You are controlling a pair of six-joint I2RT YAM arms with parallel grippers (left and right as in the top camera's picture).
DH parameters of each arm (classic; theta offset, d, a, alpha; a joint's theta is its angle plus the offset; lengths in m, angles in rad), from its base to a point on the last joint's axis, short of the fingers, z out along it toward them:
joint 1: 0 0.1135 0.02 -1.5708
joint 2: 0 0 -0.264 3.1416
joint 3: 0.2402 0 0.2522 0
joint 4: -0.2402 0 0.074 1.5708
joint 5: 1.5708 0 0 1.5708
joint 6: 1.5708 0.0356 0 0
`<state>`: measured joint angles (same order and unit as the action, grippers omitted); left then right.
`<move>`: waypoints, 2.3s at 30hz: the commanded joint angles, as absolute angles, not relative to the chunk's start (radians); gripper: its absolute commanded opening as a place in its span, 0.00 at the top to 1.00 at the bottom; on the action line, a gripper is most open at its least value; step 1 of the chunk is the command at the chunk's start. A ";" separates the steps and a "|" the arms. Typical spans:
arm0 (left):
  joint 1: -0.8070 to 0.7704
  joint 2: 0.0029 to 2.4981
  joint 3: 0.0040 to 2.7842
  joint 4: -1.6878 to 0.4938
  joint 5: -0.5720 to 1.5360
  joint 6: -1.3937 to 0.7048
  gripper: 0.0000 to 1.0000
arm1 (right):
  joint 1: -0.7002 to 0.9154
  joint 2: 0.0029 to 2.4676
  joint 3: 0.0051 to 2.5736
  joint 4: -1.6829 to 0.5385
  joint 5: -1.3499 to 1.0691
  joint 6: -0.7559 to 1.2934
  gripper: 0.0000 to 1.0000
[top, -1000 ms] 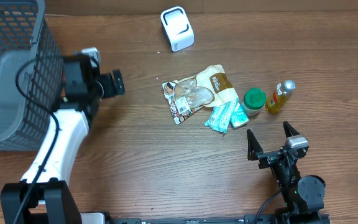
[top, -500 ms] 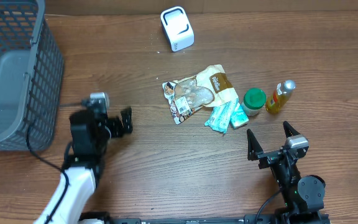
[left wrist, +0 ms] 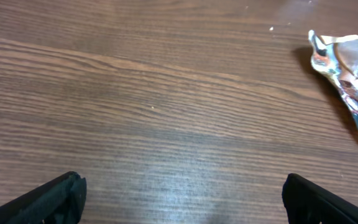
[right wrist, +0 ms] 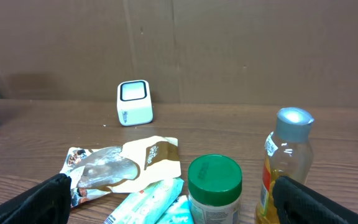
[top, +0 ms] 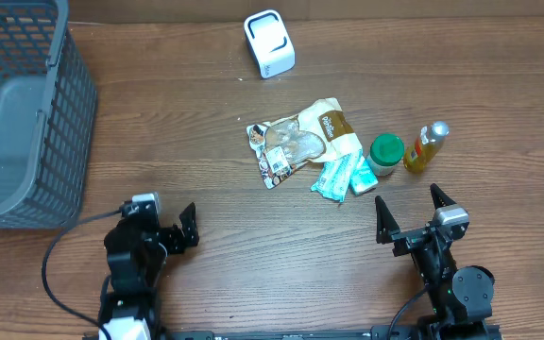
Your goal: Scan the item barcode
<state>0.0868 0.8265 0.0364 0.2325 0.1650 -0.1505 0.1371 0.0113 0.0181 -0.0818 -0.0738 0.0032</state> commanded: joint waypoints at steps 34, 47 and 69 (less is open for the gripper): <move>0.084 0.019 0.005 -0.071 0.114 -0.021 0.00 | 0.133 0.004 0.008 -0.078 -0.072 -0.001 0.00; 0.057 0.004 0.005 -0.073 0.078 -0.022 0.00 | 0.133 0.004 0.008 -0.078 -0.072 -0.001 0.00; 0.057 0.004 0.005 -0.073 0.078 -0.022 0.00 | 0.133 0.004 0.008 -0.078 -0.072 -0.001 0.00</move>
